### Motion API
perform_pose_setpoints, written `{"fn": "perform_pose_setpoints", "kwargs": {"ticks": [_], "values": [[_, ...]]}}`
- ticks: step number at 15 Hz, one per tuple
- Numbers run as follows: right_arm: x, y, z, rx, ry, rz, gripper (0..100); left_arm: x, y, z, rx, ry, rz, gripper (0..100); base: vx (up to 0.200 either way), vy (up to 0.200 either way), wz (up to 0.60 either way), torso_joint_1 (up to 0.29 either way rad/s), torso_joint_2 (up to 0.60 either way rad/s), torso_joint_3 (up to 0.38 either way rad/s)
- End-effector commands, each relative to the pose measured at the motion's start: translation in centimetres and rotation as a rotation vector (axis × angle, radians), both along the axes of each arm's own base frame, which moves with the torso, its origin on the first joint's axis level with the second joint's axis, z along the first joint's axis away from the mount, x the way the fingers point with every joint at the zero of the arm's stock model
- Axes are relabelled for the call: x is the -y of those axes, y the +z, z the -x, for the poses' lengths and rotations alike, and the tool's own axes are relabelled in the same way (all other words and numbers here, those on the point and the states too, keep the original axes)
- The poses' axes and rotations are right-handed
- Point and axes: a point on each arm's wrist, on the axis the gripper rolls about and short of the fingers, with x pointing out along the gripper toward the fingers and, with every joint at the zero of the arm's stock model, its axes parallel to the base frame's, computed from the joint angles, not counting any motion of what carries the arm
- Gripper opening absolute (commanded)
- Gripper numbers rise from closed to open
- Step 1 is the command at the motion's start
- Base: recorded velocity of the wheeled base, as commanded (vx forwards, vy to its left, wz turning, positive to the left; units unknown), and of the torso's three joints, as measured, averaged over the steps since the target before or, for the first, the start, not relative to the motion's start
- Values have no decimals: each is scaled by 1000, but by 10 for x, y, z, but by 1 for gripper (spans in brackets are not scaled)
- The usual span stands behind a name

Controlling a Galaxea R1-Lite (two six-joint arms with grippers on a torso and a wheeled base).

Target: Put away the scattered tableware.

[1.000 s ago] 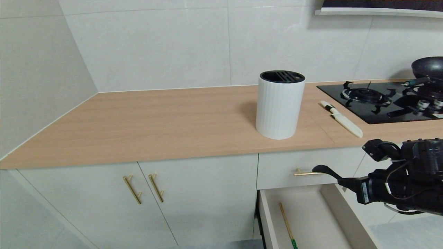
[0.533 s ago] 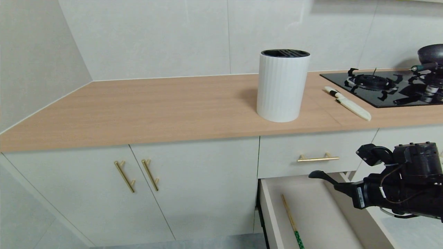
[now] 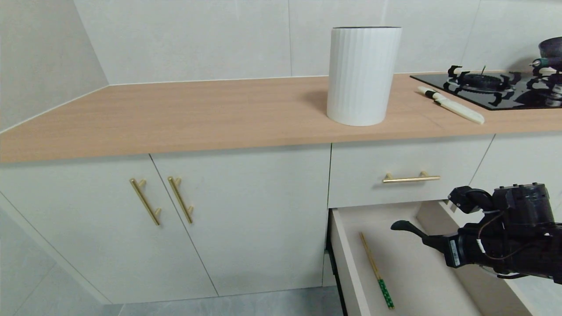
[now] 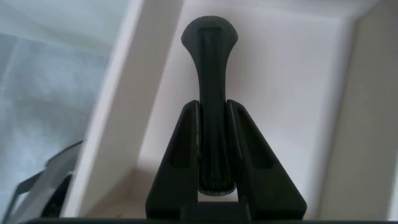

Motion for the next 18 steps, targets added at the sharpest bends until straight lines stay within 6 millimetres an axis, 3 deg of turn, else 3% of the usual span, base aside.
{"fn": "perform_pose_setpoints", "kwargs": {"ticks": [1, 5, 12, 15, 18], "values": [[0, -2, -1, -7, -1, 3, 0, 0, 0, 0, 0, 1, 0, 100, 0, 0, 0, -129, 437, 325], [0, 0, -1, 15, 8, 13, 0, 0, 0, 0, 0, 1, 0, 100, 0, 0, 0, -62, 338, 262], [-2, -2, -12, 63, -26, 23, 0, 0, 0, 0, 0, 1, 0, 100, 0, 0, 0, -5, 21, 13], [-17, -25, -35, 6, -230, 91, 0, 0, 0, 0, 0, 1, 0, 100, 0, 0, 0, 0, 0, 0], [-22, -56, -52, -18, -256, 100, 0, 0, 0, 0, 0, 1, 0, 100, 0, 0, 0, 0, 0, 0]]}}
